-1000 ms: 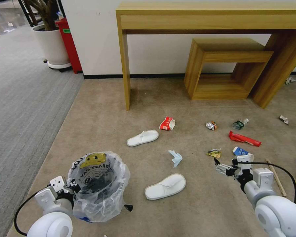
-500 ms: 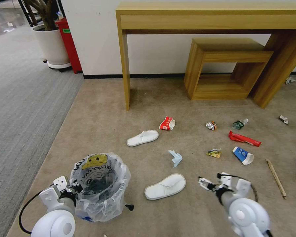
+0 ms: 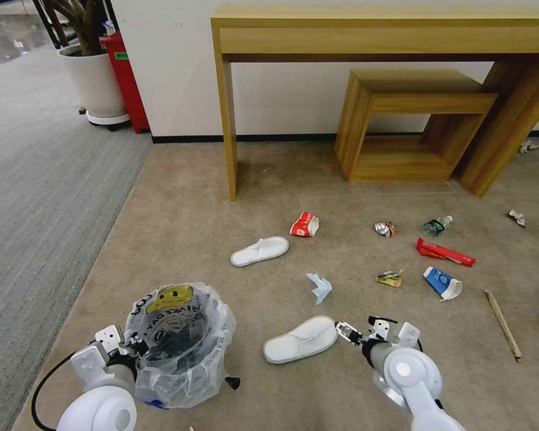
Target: Pick up the trash bin and place the garbage on the floor into it.
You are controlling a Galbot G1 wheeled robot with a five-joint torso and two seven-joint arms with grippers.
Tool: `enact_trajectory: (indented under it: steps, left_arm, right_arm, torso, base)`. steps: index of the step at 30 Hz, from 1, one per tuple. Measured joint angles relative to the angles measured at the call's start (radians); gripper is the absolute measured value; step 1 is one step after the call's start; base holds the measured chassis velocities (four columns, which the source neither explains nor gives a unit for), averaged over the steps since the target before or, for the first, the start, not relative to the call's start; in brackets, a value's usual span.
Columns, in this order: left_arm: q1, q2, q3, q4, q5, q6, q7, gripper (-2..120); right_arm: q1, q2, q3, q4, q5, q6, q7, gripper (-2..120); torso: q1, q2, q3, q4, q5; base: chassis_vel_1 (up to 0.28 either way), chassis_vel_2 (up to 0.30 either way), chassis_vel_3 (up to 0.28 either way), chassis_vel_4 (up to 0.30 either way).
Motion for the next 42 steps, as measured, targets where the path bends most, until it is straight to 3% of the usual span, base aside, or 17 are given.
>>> enact_trajectory:
  steps: [12,26,39,42]
  left_arm:
    - [0.000,-0.009,0.001,0.008,0.012,-0.002,0.001,1]
    - [0.002,-0.026,-0.002,0.013,0.027,-0.007,0.004,1]
    - [0.002,-0.029,0.002,0.012,0.031,-0.011,0.007,1]
    - [0.006,-0.029,0.003,0.007,0.032,-0.011,0.009,1]
  right_arm:
    - [0.083,-0.007,-0.031,-0.128,0.028,-0.017,0.028,100]
    - [0.209,0.078,-0.093,-0.336,-0.050,0.009,-0.003,100]
    - [0.231,0.122,-0.110,-0.387,-0.102,0.032,-0.025,100]
    - [0.237,0.131,-0.110,-0.411,-0.118,0.039,-0.037,93]
  torso:
    - [0.000,0.000,0.000,-0.0001,0.0001]
    - [0.000,0.000,0.000,0.0000,0.0000]
    - [0.000,0.000,0.000,-0.0001,0.0000]
    - [0.000,0.000,0.000,-0.0001,0.0001]
  base:
    - [0.000,0.000,0.000,0.000]
    - [0.000,0.000,0.000,0.000]
    - [0.000,0.000,0.000,0.000]
    - [0.000,0.000,0.000,0.000]
